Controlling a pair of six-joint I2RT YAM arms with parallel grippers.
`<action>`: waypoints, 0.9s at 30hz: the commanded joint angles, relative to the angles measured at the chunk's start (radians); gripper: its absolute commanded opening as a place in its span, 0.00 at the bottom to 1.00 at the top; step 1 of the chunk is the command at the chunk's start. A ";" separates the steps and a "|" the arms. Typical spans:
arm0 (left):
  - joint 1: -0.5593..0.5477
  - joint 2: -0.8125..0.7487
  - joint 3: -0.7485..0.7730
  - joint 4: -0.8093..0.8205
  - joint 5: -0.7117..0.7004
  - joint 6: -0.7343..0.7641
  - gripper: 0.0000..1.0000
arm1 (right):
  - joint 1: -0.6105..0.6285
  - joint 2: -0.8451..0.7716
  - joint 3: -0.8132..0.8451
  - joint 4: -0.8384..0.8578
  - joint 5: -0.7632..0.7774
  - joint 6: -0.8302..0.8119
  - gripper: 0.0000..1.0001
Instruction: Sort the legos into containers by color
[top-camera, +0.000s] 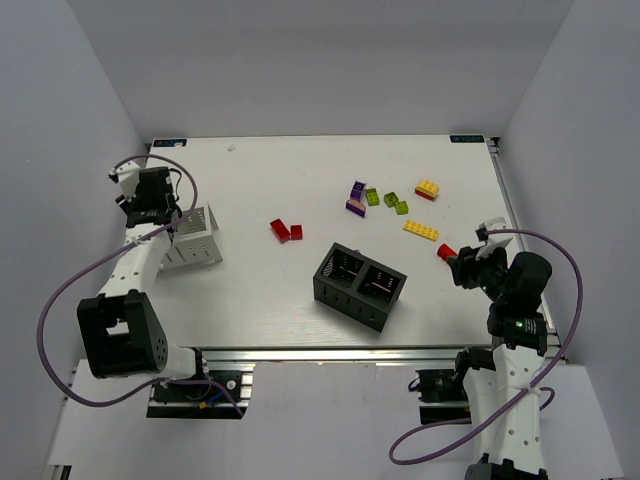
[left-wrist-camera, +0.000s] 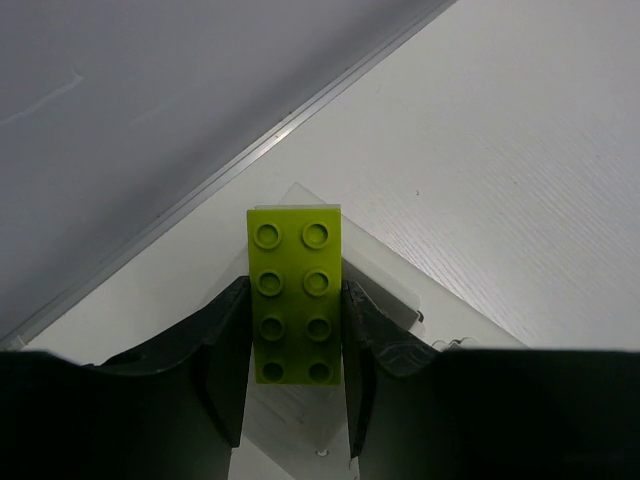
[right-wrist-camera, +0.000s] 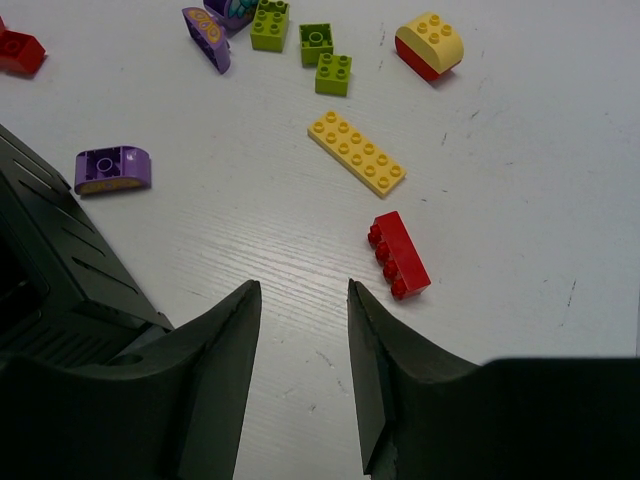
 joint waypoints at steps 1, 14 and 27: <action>0.011 0.019 -0.001 0.026 0.013 0.014 0.01 | 0.004 -0.009 0.045 0.003 -0.016 -0.016 0.46; 0.020 0.029 0.002 0.026 0.060 0.002 0.56 | 0.004 -0.004 0.043 0.005 -0.012 -0.018 0.47; 0.008 -0.153 0.057 -0.020 0.239 -0.069 0.24 | 0.007 0.007 0.035 -0.009 -0.110 -0.079 0.63</action>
